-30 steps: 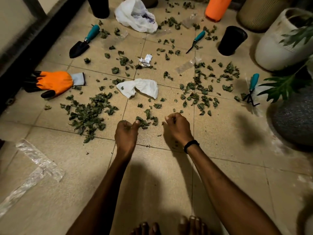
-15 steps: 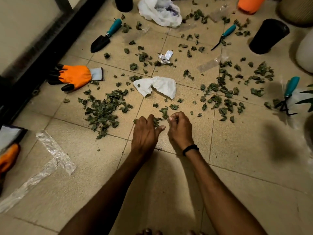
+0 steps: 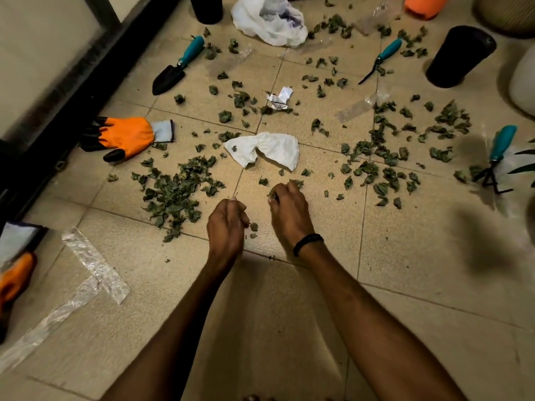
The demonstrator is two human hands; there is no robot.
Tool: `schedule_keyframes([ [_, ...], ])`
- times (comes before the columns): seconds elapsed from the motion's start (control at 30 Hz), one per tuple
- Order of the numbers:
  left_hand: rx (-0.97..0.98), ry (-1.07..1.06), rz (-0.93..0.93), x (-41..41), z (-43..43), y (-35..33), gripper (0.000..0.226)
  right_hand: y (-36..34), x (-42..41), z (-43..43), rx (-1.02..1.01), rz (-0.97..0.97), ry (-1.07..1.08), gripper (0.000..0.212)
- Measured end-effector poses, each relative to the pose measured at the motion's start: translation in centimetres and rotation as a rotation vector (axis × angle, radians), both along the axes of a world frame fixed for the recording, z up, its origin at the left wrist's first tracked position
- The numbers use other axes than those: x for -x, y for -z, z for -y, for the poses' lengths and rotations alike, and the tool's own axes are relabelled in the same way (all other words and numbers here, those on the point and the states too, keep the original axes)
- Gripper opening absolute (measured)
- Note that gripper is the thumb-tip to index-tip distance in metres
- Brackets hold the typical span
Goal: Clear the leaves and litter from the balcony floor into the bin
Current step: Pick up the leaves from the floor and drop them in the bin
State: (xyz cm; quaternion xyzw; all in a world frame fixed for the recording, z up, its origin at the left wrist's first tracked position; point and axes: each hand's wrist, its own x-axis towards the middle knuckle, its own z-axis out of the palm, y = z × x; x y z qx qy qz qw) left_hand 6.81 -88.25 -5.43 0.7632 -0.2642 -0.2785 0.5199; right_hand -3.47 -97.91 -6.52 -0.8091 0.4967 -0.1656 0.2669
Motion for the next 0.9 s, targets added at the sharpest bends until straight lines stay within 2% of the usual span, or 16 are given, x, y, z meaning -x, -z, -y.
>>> schedule_keyframes([
  [0.07, 0.071, -0.017, -0.159, -0.6, -0.1, -0.3, 0.037, -0.5, 0.5, 0.3, -0.107, 0.119, 0.118, 0.009],
  [0.17, 0.113, -0.114, -0.314, -1.1, -0.3, -0.9, 0.035, -1.8, 1.8, 0.9, -0.422, 0.404, 0.297, 0.014],
  [0.27, 0.090, -0.232, -0.360, -1.2, -0.5, -0.8, 0.036, -2.4, 3.0, 2.1, -0.621, 0.609, 0.481, 0.014],
  [0.3, 0.064, -0.240, -0.291, -1.2, -0.6, -0.6, 0.035, -2.3, 3.2, 2.7, -0.596, 0.594, 0.509, 0.014],
  [0.37, -0.016, -0.199, -0.059, -1.0, -0.9, -0.6, 0.033, -2.2, 3.4, 4.1, -0.379, 0.379, 0.448, 0.017],
  [0.43, -0.104, -0.128, 0.182, -0.6, -1.2, -0.8, 0.032, -1.7, 3.2, 5.0, -0.145, 0.208, 0.348, 0.023],
  [0.53, -0.240, -0.006, 0.531, -0.5, -1.5, -0.5, 0.039, -0.3, 1.7, 4.8, 0.060, 0.024, 0.130, 0.030],
  [0.6, -0.298, 0.051, 0.619, -0.6, -1.7, 0.1, 0.043, 1.1, 0.9, 4.0, 0.139, -0.118, 0.034, 0.028],
  [0.67, -0.347, 0.088, 0.652, -0.4, -1.7, 0.7, 0.049, 1.9, 0.9, 3.5, 0.188, -0.179, 0.038, 0.028],
  [0.73, -0.391, 0.121, 0.733, -0.1, -1.6, 1.2, 0.060, 2.0, 1.2, 3.0, 0.203, -0.135, 0.041, 0.031],
  [0.8, -0.453, 0.165, 0.843, 0.3, -1.3, 1.9, 0.069, 1.7, 1.5, 2.6, 0.140, 0.008, 0.077, 0.028],
  [0.9, -0.502, 0.218, 0.982, 0.6, -0.7, 2.9, 0.058, 0.4, 2.0, 2.1, -0.216, 0.331, 0.269, 0.017],
])
